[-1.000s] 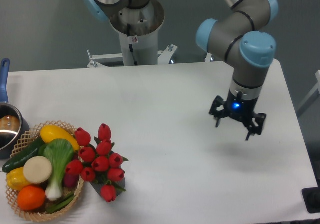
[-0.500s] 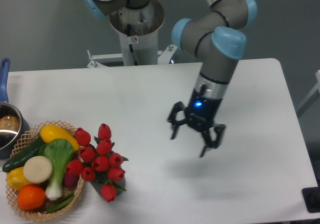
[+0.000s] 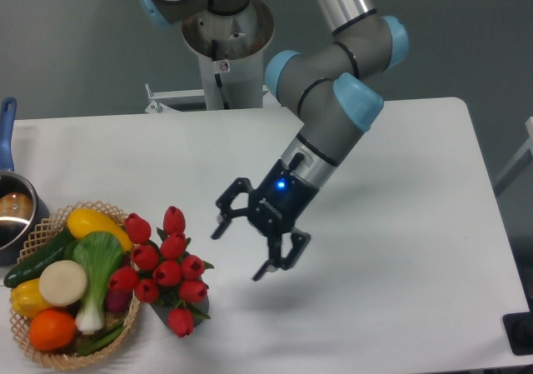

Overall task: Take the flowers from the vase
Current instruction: 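Move the open gripper toward the red tulips in the black vase, then lower the gripper around the tulip stems and close it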

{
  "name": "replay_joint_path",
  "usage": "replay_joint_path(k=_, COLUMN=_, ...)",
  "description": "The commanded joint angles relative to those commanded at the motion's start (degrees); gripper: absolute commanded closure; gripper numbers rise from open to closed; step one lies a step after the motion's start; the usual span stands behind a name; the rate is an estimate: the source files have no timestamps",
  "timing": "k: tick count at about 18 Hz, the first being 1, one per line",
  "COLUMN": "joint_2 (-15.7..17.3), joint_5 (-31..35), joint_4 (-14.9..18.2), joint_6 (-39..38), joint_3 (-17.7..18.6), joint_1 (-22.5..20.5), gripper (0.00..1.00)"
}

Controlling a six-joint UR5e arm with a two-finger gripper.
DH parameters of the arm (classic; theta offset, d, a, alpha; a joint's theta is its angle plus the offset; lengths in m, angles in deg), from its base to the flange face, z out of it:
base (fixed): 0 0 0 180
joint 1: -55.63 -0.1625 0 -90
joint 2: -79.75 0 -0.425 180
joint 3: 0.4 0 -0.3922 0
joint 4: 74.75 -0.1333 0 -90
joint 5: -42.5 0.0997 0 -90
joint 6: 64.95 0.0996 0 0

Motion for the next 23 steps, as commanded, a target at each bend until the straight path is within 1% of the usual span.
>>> replay_joint_path(k=3, joint_2=-1.06, joint_5=-4.57, joint_4=0.09, joint_6=-0.17, joint_3=0.09, joint_1=1.31, gripper=0.00)
replay_joint_path(k=6, joint_2=-1.85, joint_5=-4.85, joint_4=0.09, joint_6=-0.17, joint_3=0.09, joint_1=3.07, gripper=0.00)
replay_joint_path(k=9, joint_2=-3.34, joint_5=-4.85, joint_4=0.00, joint_6=0.44, joint_3=-0.44, joint_1=4.31, gripper=0.01)
replay_joint_path(k=10, joint_2=-3.61, joint_5=-4.85, joint_4=0.00, joint_6=0.44, joint_3=-0.70, joint_1=4.48, gripper=0.07)
replay_joint_path(k=11, joint_2=-3.70, joint_5=-4.85, joint_4=0.00, joint_6=0.44, joint_3=-0.88, joint_1=4.74, gripper=0.21)
replay_joint_path(k=12, joint_2=-3.96, joint_5=-4.85, joint_4=0.00, joint_6=0.35, joint_3=-0.96, joint_1=4.75, gripper=0.47)
replay_joint_path(k=13, joint_2=-4.14, joint_5=-4.85, joint_4=0.00, joint_6=0.35, joint_3=-1.14, joint_1=4.40, gripper=0.75)
replay_joint_path(k=14, joint_2=-4.22, joint_5=-4.85, joint_4=0.00, joint_6=0.35, joint_3=-1.23, joint_1=4.31, gripper=1.00)
replay_joint_path(k=19, joint_2=-3.26, joint_5=-4.85, joint_4=0.00, joint_6=-1.05, joint_3=-1.32, joint_1=2.90, gripper=1.00)
replay_joint_path(k=21, joint_2=-2.65, joint_5=-4.85, joint_4=0.09, joint_6=-3.41, joint_3=-1.75, joint_1=2.29, gripper=1.00)
replay_joint_path(k=23, joint_2=-1.24, joint_5=-4.85, joint_4=0.09, joint_6=-6.49, joint_3=-2.72, joint_1=2.29, gripper=1.00)
